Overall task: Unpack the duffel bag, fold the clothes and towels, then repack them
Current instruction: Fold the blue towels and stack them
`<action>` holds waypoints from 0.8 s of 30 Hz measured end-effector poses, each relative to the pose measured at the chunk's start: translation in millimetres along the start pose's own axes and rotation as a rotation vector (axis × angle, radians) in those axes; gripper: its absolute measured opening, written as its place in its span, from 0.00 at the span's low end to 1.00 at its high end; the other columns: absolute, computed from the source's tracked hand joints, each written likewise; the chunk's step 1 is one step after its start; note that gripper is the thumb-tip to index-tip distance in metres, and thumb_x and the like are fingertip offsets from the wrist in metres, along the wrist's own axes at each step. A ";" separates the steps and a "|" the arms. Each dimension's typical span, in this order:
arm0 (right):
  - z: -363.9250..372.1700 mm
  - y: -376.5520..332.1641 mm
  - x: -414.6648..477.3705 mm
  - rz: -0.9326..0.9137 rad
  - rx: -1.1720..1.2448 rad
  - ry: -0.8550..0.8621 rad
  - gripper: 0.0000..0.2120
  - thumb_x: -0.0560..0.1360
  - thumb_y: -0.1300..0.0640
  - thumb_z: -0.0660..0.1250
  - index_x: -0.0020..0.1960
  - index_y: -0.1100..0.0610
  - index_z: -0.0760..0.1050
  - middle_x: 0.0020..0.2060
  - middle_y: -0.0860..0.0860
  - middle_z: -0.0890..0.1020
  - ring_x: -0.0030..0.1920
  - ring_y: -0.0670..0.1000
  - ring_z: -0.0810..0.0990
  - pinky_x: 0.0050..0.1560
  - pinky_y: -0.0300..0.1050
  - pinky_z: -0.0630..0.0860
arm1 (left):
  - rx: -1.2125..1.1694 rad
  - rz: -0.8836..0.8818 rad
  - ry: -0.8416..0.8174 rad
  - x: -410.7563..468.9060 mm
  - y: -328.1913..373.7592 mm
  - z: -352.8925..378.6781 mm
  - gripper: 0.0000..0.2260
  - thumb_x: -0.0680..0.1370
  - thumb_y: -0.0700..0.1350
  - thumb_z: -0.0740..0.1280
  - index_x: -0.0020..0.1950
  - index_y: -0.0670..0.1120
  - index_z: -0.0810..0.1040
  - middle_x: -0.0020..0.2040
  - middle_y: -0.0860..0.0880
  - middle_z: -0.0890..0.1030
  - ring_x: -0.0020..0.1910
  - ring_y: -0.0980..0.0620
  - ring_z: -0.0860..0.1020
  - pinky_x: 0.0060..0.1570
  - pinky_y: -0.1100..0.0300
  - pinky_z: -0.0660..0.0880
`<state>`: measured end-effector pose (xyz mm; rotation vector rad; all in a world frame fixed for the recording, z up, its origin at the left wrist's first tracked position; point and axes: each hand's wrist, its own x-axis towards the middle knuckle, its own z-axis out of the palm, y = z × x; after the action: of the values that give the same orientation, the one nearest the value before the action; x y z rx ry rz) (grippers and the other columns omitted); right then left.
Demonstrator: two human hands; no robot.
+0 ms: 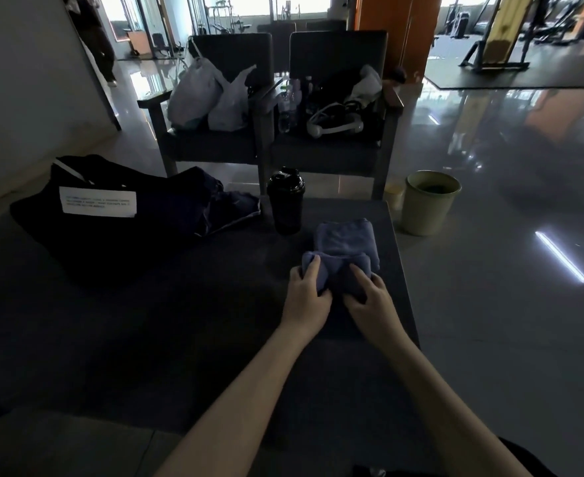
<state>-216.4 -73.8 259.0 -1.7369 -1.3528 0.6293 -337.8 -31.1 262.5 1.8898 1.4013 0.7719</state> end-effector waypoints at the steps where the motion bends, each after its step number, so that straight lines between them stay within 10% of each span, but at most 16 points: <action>1: -5.2 -3.2 13.9 0.010 -0.004 0.000 0.27 0.75 0.65 0.64 0.73 0.56 0.63 0.68 0.58 0.66 0.66 0.54 0.68 0.54 0.32 0.62 | -0.002 -0.007 0.001 12.9 5.8 1.0 0.29 0.78 0.39 0.63 0.77 0.48 0.57 0.70 0.42 0.61 0.65 0.45 0.69 0.59 0.65 0.64; 13: -25.5 1.2 145.4 0.022 -0.162 0.044 0.27 0.75 0.63 0.60 0.74 0.55 0.62 0.68 0.59 0.66 0.66 0.58 0.68 0.62 0.43 0.64 | 0.052 0.022 -0.058 137.0 29.2 18.4 0.29 0.79 0.38 0.60 0.78 0.46 0.52 0.72 0.39 0.58 0.69 0.41 0.64 0.67 0.56 0.62; 24: -3.6 51.3 162.6 0.200 -0.108 -0.094 0.26 0.77 0.54 0.57 0.74 0.44 0.59 0.72 0.58 0.61 0.69 0.58 0.64 0.63 0.46 0.62 | 0.207 -0.131 -0.128 157.0 -21.4 60.6 0.24 0.81 0.60 0.50 0.76 0.59 0.53 0.78 0.48 0.55 0.74 0.43 0.57 0.70 0.42 0.55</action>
<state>-137.9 75.6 233.9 -1.9677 -1.3072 0.7690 -263.3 115.5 220.5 1.9412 1.5547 0.4491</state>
